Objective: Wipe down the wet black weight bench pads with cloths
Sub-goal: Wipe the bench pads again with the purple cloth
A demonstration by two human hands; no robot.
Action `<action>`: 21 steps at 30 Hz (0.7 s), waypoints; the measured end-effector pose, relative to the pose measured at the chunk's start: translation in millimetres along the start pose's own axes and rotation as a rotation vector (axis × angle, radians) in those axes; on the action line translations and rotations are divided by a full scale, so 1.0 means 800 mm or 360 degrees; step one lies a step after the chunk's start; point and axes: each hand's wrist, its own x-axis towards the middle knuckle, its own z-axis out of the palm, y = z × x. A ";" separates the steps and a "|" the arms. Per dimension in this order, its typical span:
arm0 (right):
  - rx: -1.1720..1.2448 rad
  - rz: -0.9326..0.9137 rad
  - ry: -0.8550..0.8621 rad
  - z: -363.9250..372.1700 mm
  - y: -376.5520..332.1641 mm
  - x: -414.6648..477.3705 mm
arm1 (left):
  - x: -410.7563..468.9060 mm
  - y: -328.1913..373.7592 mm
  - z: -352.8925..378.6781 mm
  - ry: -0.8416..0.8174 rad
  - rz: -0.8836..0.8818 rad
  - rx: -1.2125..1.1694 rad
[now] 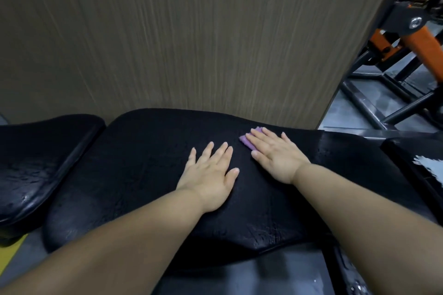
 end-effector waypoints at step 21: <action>-0.0069 0.0086 -0.0002 0.003 -0.002 -0.013 | 0.008 -0.005 -0.001 -0.0008 0.0017 0.0087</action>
